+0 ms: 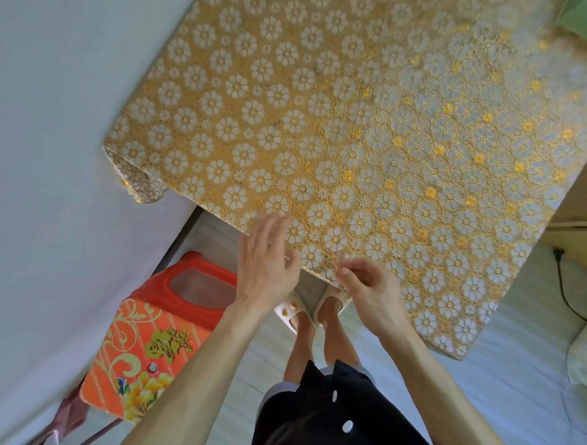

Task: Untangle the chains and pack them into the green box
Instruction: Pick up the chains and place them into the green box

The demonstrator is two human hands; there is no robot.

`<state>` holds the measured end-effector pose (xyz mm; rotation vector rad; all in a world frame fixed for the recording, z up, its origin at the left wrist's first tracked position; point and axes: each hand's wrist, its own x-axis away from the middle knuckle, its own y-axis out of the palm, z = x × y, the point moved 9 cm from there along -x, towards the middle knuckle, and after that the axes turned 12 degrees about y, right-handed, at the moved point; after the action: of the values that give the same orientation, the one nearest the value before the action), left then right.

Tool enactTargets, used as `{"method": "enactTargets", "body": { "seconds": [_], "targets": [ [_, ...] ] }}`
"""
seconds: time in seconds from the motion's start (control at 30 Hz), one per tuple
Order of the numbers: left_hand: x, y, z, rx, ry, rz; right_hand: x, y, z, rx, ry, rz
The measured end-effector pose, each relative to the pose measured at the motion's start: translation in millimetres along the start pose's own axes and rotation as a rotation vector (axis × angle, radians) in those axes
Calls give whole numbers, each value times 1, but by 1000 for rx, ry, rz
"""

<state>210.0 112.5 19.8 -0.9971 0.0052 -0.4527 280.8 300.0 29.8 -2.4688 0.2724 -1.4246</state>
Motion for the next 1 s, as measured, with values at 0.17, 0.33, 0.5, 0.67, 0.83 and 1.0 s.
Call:
{"method": "enactTargets", "body": {
  "seconds": [0.17,0.33,0.5,0.67,0.83,1.0],
  "targets": [
    [-16,23,71,78,304,-313,16,-26,-13,17,-75,-20],
    [-17,31,78,189,261,-411,25,-52,-19,-18,-101,-11],
    [-1,22,64,371,128,-462,29,-56,-15,268,-132,-54],
    [28,-4,48,585,-59,-544,56,-56,-29,638,-242,-11],
    [57,-51,46,777,-227,-503,84,-71,-38,489,-263,-4],
    [92,-93,45,908,-377,-279,119,-83,-45,384,-311,-12]
  ]
}}
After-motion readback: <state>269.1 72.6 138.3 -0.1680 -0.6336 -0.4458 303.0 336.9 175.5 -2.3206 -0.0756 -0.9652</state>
